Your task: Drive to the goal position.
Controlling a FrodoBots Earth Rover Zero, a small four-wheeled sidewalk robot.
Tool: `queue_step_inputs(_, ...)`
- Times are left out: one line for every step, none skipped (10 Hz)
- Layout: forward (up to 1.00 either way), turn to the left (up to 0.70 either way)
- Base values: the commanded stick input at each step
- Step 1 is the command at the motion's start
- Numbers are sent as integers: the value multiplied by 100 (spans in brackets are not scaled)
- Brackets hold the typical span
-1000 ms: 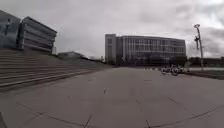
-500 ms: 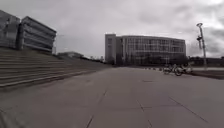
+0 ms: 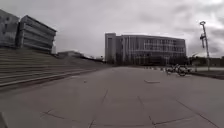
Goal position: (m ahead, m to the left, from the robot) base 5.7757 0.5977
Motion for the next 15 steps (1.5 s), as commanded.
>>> queue_step_inputs(70, 0)
queue_step_inputs(70, 0)
queue_step_inputs(70, 0)
queue_step_inputs(70, 0)
queue_step_inputs(70, 0)
queue_step_inputs(70, 0)
queue_step_inputs(70, 0)
queue_step_inputs(70, 0)
queue_step_inputs(70, 0)
queue_step_inputs(70, 0)
queue_step_inputs(70, 0)
queue_step_inputs(70, 0)
queue_step_inputs(70, 0)
queue_step_inputs(70, 0)
queue_step_inputs(70, 0)
